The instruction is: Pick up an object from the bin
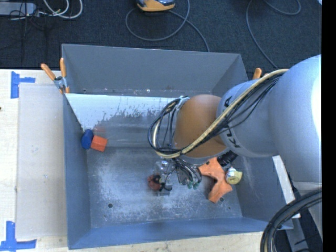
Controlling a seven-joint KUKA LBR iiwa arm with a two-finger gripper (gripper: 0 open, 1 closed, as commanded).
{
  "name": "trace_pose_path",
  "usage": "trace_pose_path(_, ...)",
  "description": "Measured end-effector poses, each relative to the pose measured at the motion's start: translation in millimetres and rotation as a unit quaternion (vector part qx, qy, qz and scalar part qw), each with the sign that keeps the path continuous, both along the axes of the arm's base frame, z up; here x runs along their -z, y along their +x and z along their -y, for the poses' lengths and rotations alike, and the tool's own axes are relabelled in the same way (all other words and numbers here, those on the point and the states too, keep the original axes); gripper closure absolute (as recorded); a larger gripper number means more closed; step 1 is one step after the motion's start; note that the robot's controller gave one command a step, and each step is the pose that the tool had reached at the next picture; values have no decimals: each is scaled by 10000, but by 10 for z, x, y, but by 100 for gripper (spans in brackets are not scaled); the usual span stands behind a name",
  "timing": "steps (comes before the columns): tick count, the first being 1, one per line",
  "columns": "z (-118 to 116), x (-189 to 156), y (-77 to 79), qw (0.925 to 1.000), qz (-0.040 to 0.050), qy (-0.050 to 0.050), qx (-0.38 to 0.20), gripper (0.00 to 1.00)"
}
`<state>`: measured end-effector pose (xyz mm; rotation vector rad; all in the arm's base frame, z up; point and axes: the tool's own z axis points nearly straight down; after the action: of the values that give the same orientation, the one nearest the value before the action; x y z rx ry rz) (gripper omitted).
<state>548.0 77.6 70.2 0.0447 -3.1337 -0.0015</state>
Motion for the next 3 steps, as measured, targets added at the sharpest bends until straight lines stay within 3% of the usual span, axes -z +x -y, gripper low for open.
trace_pose_path(3, -39, -3, 15, 10000, 0, -2, 77, 100)
